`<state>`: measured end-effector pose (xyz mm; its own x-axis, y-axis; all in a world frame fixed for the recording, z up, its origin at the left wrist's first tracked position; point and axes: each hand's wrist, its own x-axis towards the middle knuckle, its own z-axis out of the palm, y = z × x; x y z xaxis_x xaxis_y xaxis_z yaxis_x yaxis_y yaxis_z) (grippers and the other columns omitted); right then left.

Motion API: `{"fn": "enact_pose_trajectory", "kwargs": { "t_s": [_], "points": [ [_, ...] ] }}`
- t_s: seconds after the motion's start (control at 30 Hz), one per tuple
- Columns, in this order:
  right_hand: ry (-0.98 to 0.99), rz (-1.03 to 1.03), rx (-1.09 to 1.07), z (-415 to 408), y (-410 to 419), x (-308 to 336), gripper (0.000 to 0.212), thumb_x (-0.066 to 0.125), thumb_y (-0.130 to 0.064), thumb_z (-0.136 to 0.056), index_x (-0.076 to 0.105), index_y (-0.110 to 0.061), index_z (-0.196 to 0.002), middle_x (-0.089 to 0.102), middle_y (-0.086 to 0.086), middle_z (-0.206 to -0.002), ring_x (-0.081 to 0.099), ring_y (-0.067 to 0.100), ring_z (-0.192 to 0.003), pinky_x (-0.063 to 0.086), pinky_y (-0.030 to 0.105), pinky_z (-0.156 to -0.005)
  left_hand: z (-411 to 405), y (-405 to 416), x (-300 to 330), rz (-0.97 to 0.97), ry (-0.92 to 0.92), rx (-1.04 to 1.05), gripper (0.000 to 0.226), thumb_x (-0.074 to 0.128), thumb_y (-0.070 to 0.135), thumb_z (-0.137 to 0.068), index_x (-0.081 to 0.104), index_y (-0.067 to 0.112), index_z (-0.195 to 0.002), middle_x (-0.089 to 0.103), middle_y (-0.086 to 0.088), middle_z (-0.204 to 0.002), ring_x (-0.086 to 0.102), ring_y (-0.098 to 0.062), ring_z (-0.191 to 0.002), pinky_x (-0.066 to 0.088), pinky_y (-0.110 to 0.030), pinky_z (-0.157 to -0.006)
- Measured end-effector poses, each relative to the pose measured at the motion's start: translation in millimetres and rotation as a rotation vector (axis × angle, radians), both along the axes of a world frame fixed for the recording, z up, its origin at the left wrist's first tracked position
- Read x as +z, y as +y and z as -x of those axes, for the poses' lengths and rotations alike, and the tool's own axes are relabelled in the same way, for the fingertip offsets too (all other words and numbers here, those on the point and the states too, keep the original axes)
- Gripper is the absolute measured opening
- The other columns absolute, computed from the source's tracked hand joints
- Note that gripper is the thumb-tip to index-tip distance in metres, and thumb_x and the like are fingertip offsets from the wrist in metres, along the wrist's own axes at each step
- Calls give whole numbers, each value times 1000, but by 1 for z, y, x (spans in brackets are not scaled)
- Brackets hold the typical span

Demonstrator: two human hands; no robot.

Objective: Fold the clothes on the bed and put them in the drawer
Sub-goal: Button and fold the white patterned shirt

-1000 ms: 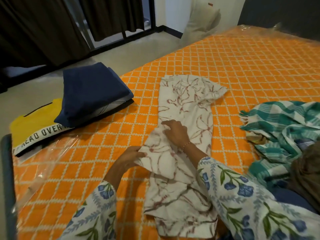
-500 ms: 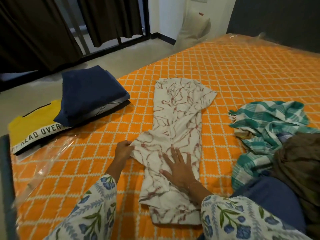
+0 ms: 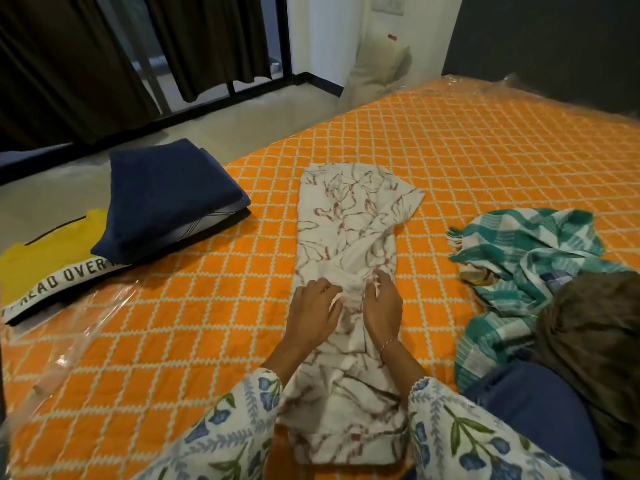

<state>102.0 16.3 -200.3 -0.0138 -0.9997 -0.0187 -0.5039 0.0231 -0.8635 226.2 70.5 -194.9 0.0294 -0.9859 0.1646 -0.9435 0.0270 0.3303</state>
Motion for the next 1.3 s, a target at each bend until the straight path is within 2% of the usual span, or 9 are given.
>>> {"fn": "enact_pose_trajectory", "kwargs": {
  "t_s": [0.13,0.2,0.3,0.4,0.6,0.8,0.97,1.2,1.3],
  "points": [
    [481,231,527,0,-4,-27,61,7,-47,-100,35,-19,-146,27,7,-155,23,27,-144,26,45,-114,3,1,-23,-311,-146,2,69,25,51,-85,57,9,-129,47,-11,-141,51,-24,-127,48,-42,-95],
    [700,214,697,12,-7,-49,73,-5,-57,-96,35,-23,-146,24,6,-155,23,29,-143,33,54,-109,-6,5,-44,-338,-159,-34,82,5,64,-87,13,13,-150,6,-6,-153,19,-21,-144,22,-43,-114],
    [729,208,738,23,-10,-64,77,-5,-72,-87,12,-30,-150,-4,2,-156,-4,26,-143,16,52,-117,-14,12,-62,-299,-104,-64,79,4,73,-88,-15,26,-149,11,-4,-155,28,-25,-141,11,-39,-110],
    [562,176,637,25,-20,-52,84,-7,-80,-79,-1,-33,-149,-15,-1,-157,-17,15,-143,-4,35,-115,-17,7,-61,-273,6,-142,84,7,86,-77,-33,44,-139,-18,0,-155,-16,-13,-145,-10,-37,-112],
    [465,21,312,24,-119,-36,70,20,-59,-97,30,-12,-148,21,10,-157,21,27,-144,22,39,-116,-9,-100,-41,-103,25,-94,72,11,56,-95,40,11,-143,37,-10,-149,34,-24,-139,29,-42,-109],
    [283,-182,-32,15,-255,-36,43,41,-37,-101,56,2,-113,55,22,-116,53,38,-110,45,42,-87,21,-243,-31,-220,193,-85,93,7,58,-66,51,7,-130,48,-14,-137,45,-26,-127,35,-35,-101],
    [90,-358,-318,12,-334,-31,59,52,-43,-95,53,7,-124,59,26,-119,58,40,-106,46,38,-72,31,-305,-50,-321,353,30,40,39,52,-73,58,17,-78,59,-5,-99,55,-23,-102,45,-34,-79],
    [319,-272,-421,-11,-369,-11,11,58,-10,-93,65,-2,-93,59,19,-79,61,34,-75,46,39,-60,28,-322,-59,-304,462,80,39,62,55,-82,59,16,-84,64,-7,-93,62,-23,-88,46,-32,-69],
    [327,-172,-283,-35,-385,0,28,56,-6,-91,46,-5,-65,37,10,-60,35,24,-51,30,29,-51,26,-332,-43,-275,628,162,67,62,66,-71,53,14,-111,62,-8,-103,61,-27,-96,47,-34,-71]
  ]
}}
